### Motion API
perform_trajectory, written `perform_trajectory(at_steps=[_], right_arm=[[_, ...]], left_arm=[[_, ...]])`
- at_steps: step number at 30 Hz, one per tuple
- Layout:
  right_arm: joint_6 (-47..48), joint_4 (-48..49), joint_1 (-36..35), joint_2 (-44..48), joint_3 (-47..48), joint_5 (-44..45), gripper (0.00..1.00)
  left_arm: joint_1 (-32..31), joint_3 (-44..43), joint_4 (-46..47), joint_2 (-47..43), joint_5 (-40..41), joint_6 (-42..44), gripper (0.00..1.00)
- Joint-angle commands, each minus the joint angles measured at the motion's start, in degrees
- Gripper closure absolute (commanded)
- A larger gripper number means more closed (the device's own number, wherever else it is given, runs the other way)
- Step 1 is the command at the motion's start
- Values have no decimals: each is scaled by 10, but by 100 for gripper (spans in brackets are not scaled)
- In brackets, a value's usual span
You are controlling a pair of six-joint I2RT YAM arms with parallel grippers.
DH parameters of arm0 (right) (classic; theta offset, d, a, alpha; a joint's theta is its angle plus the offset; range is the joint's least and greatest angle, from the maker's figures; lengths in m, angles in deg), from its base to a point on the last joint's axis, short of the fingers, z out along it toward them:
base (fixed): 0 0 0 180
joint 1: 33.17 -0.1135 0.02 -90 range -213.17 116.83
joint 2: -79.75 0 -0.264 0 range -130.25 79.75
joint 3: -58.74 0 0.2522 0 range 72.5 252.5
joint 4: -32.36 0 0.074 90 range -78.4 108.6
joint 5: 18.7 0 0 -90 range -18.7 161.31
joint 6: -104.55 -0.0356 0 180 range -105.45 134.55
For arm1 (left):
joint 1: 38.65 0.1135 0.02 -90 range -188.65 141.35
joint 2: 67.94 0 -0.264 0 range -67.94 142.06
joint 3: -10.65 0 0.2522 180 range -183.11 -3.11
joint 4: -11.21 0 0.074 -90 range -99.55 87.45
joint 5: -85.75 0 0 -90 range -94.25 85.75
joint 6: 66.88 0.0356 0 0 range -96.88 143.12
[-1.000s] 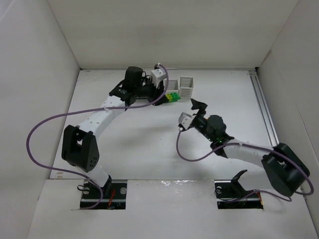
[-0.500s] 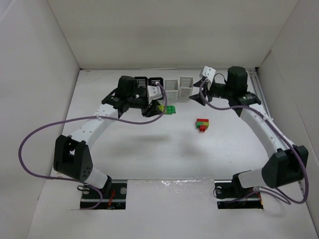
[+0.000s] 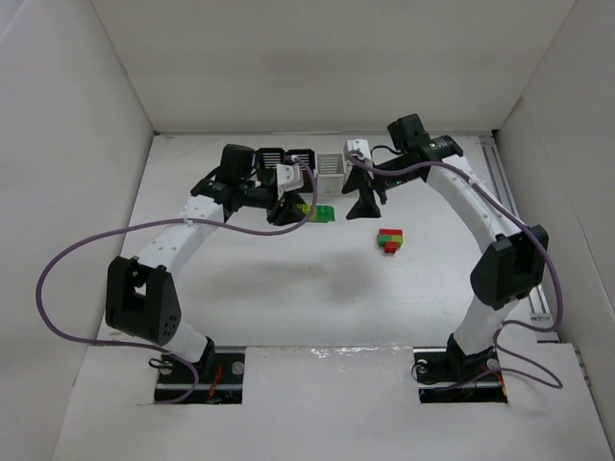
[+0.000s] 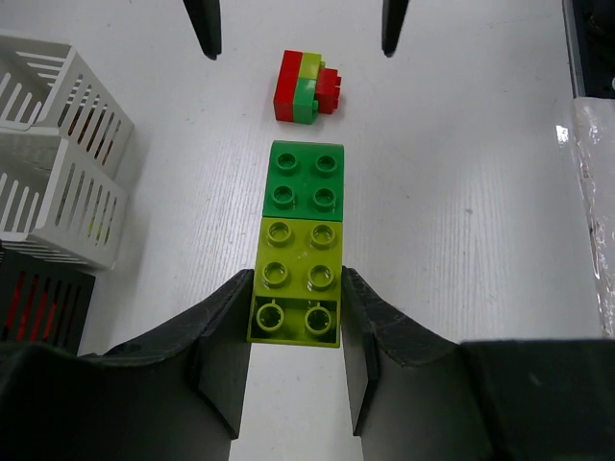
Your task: Sort the legos into containers by color
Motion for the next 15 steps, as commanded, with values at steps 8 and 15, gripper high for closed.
perform_trajectory(at_steps=[8,15], right_arm=[[-78,84,-63,27,-9,57,21],[-101,106,-68,13,3,67,21]], left_arm=[[2,-25,31,-7,-47,-31,100],[2,-31,31,-7,-47,-31,100]])
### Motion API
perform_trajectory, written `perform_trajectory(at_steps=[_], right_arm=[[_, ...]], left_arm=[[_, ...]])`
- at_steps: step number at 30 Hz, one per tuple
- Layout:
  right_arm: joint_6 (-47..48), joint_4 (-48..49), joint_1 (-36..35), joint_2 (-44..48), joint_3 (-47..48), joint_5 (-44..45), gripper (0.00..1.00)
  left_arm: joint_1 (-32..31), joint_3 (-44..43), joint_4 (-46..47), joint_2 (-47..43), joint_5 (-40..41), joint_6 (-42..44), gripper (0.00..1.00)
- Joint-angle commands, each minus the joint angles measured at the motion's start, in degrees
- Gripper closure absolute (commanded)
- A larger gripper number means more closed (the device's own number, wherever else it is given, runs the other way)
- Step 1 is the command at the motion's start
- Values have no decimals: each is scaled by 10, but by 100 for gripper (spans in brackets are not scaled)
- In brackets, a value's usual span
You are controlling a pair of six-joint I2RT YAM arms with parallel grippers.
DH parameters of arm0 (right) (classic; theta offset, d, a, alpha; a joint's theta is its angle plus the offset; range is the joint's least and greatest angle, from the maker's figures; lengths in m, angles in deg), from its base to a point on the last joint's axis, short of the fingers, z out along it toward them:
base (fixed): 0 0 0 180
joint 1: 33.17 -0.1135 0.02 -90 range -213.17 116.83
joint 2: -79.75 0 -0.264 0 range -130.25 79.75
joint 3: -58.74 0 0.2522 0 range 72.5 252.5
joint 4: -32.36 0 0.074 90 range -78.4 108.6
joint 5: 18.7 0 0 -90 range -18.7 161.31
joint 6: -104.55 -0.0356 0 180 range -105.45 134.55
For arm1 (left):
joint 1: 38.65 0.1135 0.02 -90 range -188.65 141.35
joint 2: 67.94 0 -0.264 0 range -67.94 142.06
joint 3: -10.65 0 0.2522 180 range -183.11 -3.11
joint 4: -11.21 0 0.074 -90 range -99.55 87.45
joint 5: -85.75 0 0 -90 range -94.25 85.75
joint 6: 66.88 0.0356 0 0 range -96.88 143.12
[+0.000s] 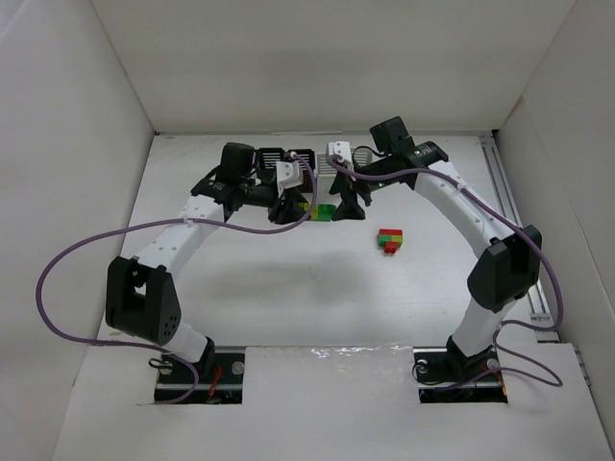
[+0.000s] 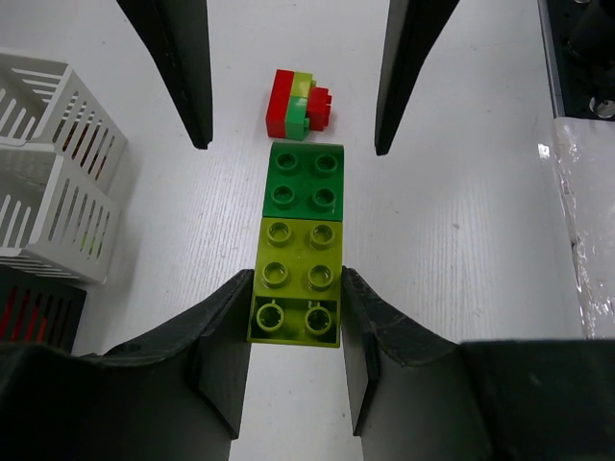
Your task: Sort the legos into containers by color
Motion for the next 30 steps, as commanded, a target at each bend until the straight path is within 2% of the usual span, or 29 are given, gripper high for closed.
perform_trajectory(at_steps=[1,8,11,14,15,18,21,22,26,30], right_arm=[[-17,39,-5,12,10,3,22],[-17,39,-17,2,16,9,22],[-17,39,-18,2,16,9,28],[-17,39,-18,2,16,9,41],[-17,39,-18,2,16,9,48],[-17,39,-18,-4,16,15,57],[-10,13,-18,-14,30,15,70],[-5,13,-18,-14,36,15,78],[-5,18,-18,-14,36,2,87],[-60,84,-2,13,13,-19,93]], left_arm=[[2,-29,14,-7,-34,-1,100],[2,-35,26,-2,-39,-18,100],[2,-35,26,-2,-39,-18,100],[2,-35,26,-2,-39,-18,100],[2,-35,26,-2,-39,-18,100],[2,-35,31,-2,-39,-18,100],[2,-35,31,-2,-39,-18,100],[2,-35,31,-2,-39,-18,100],[2,-23,31,-2,-39,-18,100],[2,-8,37,-12,-39,-18,100]])
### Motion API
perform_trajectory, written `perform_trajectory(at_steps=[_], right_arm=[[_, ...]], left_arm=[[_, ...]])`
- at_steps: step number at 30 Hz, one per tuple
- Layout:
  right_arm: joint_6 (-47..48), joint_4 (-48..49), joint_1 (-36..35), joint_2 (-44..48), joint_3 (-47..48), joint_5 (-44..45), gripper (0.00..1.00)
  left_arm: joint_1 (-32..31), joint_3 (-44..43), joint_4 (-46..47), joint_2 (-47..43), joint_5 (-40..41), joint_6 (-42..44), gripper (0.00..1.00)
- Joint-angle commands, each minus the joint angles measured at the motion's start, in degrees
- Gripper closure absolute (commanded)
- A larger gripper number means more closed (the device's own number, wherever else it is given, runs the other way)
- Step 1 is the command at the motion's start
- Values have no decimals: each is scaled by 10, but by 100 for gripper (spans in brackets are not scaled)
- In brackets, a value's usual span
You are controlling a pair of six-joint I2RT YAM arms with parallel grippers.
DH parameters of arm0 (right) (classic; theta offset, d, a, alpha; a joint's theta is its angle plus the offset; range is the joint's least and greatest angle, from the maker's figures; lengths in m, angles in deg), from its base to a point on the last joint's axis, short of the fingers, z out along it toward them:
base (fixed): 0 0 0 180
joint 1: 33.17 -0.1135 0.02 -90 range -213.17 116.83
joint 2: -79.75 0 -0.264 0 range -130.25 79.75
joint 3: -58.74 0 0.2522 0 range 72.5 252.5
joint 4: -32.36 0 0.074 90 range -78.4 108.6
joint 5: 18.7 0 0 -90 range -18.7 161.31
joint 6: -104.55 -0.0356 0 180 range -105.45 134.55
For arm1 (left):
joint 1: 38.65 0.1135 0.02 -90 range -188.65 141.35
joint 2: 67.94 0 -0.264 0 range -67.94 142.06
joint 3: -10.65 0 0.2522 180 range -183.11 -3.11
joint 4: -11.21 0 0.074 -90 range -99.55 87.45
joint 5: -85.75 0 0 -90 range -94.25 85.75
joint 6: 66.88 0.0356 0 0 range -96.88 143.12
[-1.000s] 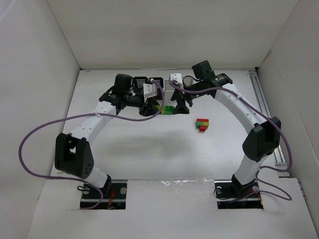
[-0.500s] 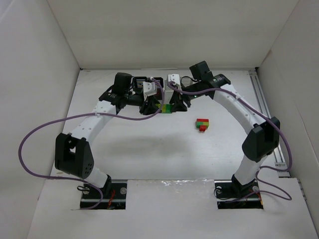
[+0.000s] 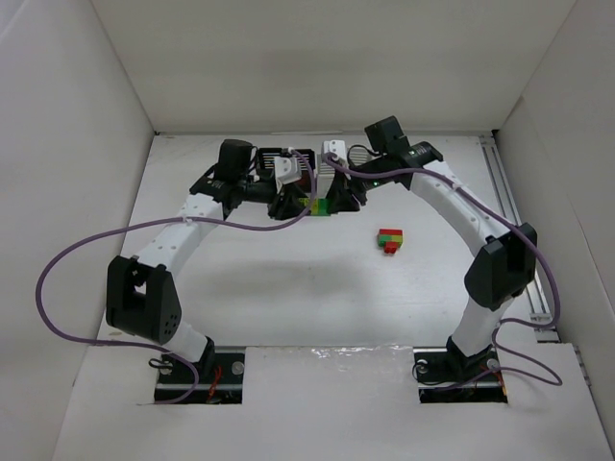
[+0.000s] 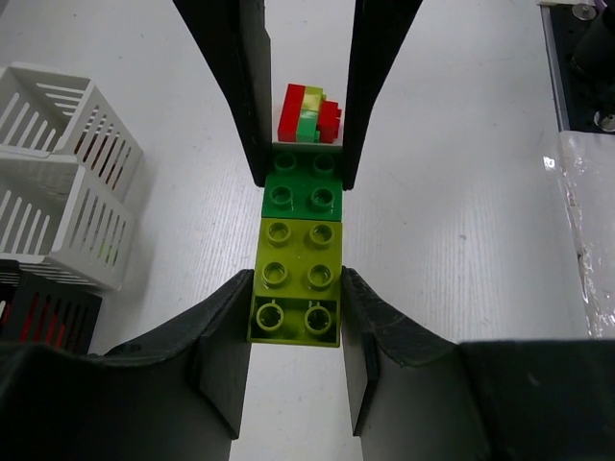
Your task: Sort the legos into containers by color
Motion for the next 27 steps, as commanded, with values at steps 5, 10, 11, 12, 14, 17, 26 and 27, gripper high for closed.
perform_trajectory(at_steps=[5,10,11,12,14,17,26,27], right_arm=[[-84,154,26,52,-25,-41,96],[-105,173,36,63,-25,-54,96],[-112,179,36,63,-25,-54,96],[-112,187,42,63,-25,-54,97],[-138,210,42,69,-39,-54,97],[-198,302,42,60,-52,-6,97],[-313,426,-7,-149,155,129,97],[-333,426,-14,-187,196,139,97]], left_arm=[[-1,29,32,-22,-27,-6,100],[-1,49,49,-28,-16,-13,100],[-1,49,49,-33,-16,-13,100],[-1,54,49,-33,-16,-13,100],[4,59,68,-39,-16,-34,100],[38,90,115,-64,-16,-84,100],[107,144,150,-135,24,-152,100],[112,149,145,-144,24,-152,100]])
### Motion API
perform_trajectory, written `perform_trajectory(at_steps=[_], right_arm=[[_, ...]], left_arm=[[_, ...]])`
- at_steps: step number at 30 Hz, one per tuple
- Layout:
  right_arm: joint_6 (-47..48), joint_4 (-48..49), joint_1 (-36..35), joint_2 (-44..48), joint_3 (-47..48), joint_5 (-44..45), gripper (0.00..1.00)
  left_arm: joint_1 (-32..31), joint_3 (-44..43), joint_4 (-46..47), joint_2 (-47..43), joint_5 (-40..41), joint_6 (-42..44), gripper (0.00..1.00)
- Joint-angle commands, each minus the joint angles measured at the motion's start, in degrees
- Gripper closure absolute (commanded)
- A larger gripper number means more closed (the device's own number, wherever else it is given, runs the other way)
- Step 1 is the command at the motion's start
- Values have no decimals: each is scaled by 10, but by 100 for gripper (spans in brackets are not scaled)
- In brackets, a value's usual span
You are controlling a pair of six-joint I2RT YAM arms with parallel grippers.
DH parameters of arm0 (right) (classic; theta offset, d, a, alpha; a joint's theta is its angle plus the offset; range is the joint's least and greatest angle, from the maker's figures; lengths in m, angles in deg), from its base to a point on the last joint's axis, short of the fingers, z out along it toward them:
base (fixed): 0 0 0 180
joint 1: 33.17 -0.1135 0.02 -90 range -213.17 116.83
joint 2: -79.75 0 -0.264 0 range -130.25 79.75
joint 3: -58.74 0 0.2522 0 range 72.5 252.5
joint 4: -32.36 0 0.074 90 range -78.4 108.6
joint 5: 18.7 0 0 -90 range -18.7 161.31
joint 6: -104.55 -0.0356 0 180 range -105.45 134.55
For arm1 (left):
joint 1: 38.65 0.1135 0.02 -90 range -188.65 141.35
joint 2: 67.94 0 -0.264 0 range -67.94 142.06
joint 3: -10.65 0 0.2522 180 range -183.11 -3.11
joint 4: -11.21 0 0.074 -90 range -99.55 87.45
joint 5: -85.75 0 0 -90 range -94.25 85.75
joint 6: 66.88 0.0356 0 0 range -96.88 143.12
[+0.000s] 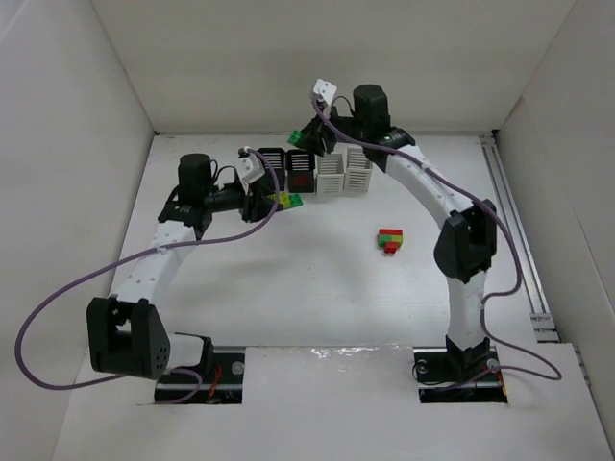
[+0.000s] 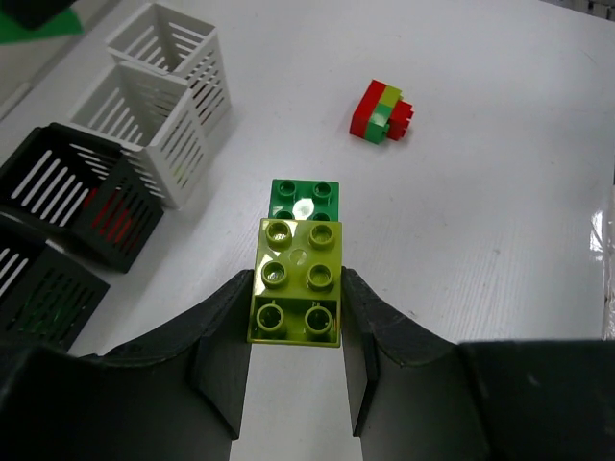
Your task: Sort the legos into containers by color
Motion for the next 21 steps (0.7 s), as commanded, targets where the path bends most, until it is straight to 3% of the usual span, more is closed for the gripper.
perform_trajectory(at_steps=[1,11,21], right_arm=[[-77,71,-22,-72,84,60,97],[-132,130,-60,-190,177,85,97],[-132,161,-86,-261,236,153,96]], left_arm=[[27,13,15,-33,3,-18,100],[101,50,8,-74,11,-34,100],[106,45,13,-85,22,-51,100]])
